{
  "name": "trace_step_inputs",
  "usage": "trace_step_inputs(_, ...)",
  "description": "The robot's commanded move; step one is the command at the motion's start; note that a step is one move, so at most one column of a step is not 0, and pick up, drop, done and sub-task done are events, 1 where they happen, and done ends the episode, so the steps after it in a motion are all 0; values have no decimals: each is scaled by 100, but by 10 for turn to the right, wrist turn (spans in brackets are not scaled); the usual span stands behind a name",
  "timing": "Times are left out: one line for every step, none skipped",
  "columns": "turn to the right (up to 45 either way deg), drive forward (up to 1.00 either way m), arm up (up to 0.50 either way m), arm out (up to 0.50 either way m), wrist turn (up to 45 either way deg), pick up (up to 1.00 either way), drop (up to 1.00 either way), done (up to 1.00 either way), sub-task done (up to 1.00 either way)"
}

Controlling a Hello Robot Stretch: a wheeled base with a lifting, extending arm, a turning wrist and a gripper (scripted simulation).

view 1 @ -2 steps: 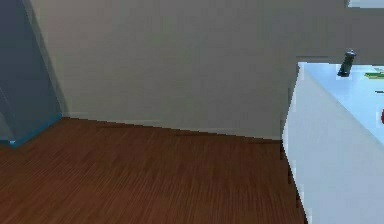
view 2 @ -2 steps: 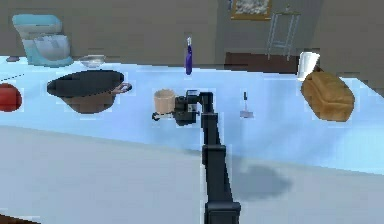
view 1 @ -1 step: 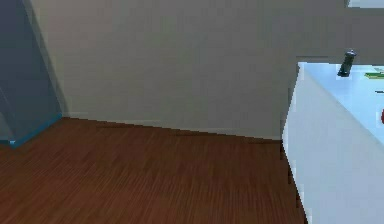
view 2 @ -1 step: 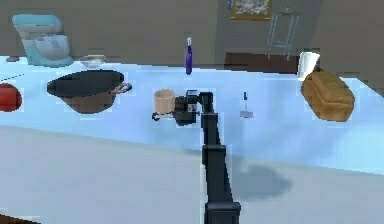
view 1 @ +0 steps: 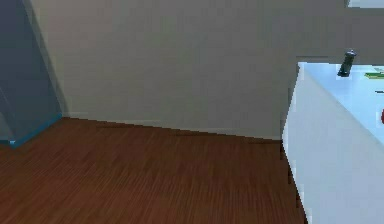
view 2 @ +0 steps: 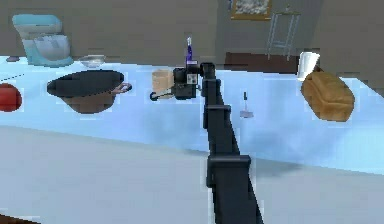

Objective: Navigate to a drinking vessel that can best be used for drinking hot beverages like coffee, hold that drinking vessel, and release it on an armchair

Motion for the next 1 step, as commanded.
trace_step_inputs(0,0,6,0,0,0,0,0,0)
